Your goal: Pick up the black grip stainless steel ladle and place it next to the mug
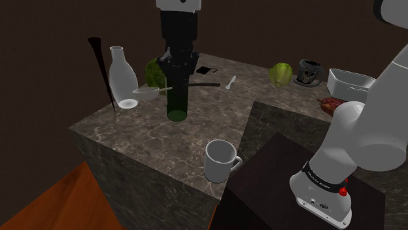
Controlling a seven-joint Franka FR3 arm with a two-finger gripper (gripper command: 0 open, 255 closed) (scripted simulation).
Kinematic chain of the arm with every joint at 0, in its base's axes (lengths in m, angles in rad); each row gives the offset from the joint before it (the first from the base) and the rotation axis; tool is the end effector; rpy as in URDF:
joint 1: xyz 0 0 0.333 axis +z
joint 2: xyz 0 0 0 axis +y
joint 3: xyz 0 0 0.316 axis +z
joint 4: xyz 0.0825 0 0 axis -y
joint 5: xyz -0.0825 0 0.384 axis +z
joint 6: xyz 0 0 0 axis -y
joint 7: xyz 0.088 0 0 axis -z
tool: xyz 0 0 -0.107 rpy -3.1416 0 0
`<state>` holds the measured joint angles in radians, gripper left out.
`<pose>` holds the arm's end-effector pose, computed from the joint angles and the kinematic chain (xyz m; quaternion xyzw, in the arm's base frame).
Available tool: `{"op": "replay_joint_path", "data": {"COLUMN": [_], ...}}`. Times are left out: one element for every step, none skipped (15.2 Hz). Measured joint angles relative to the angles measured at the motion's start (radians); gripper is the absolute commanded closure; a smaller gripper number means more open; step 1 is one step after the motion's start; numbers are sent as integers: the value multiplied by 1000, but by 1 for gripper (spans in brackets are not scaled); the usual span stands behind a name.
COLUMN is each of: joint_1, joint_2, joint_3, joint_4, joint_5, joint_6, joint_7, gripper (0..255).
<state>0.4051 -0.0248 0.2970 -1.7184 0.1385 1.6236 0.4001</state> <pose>0.4071 0.3650 0.5732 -0.9868 -0.1438 0.0644 0.0371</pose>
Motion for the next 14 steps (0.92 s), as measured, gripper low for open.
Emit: {"op": "replay_joint_path", "data": {"joint_1": [-10, -18, -30, -40, -53, -63, -75, -86, -97, -110, -115, -117, -119, -120], "joint_2": [-12, -23, -27, -37, -47, -55, -56, -67, -69, -70, -75, -78, -83, -86], "joint_3": [-11, -20, -33, -45, -59, -71, -85, -99, -111, -126, -133, -136, -139, -139], "joint_4": [-8, -17, -18, -30, -39, -50, -49, -58, -60, -61, -71, -84, -104, -119], "joint_5": [1, 3, 1, 1, 1, 0, -4, -5, -8, -12, -13, -13, -13, -12], "joint_6": [-6, -10, -16, -17, -21, -21, -27, -31, -34, -37, -33, -24, -11, 2], "joint_7": [-20, -37, -61, -83, -109, -131, -158, -182, -204, -232, -244, -250, -258, -261], "gripper": [255, 255, 255, 255, 255, 255, 255, 255, 255, 255, 255, 255, 255, 255]}}
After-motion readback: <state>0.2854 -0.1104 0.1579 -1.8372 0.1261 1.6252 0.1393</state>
